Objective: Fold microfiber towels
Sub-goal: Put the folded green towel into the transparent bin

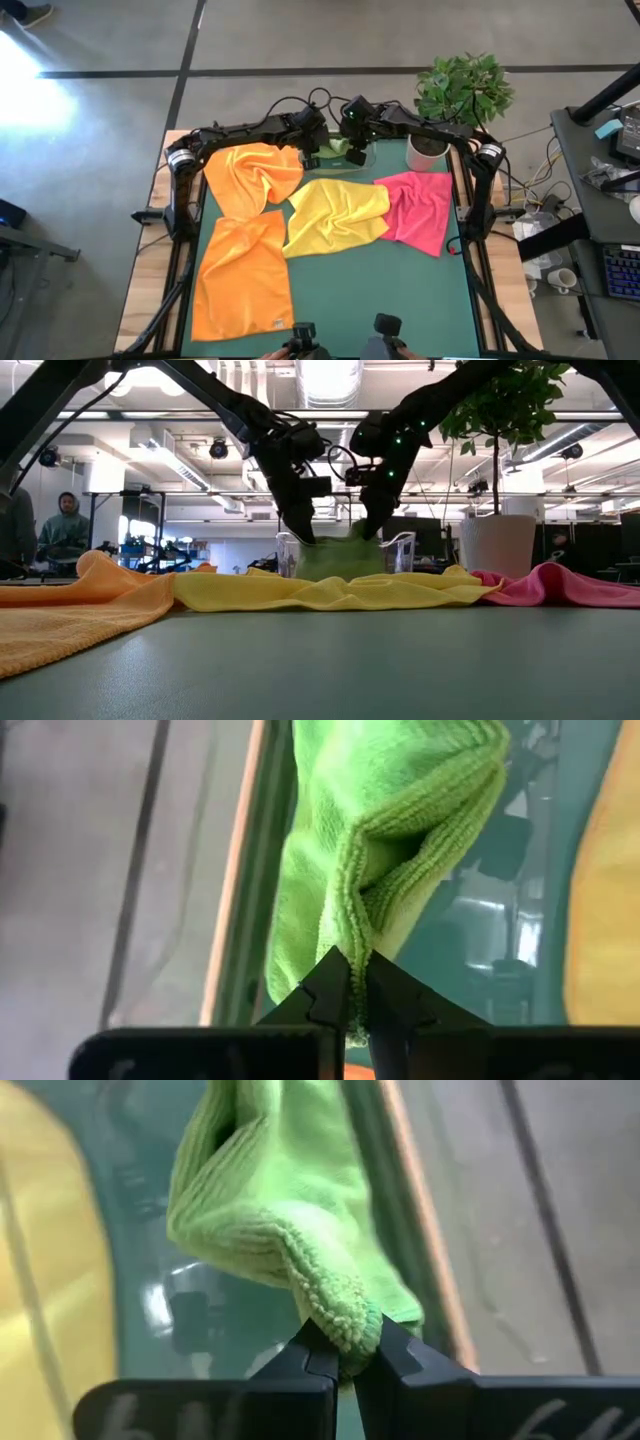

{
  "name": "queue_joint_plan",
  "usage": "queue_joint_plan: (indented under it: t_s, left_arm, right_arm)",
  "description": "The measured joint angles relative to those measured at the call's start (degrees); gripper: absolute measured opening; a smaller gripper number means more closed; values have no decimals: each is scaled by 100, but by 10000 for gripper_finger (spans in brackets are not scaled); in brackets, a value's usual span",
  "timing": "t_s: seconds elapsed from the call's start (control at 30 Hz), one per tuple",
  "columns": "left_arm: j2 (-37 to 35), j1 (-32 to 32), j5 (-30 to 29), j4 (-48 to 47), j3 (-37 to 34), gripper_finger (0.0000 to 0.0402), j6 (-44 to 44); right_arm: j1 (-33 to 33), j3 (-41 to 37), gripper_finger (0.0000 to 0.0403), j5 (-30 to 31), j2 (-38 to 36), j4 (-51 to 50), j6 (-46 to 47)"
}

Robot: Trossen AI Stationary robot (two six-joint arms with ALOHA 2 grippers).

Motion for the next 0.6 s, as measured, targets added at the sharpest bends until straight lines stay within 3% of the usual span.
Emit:
queue_joint_plan:
  t_s: [0.23,0.6]
  left_arm:
    - [-50,4,351,-251,6,43,-334]
    - [-143,0,751,-531,13,118,-1171]
  right_arm:
    - [13,-3,15,-183,0,-250,160]
    - [79,-3,44,-1031,0,-488,440]
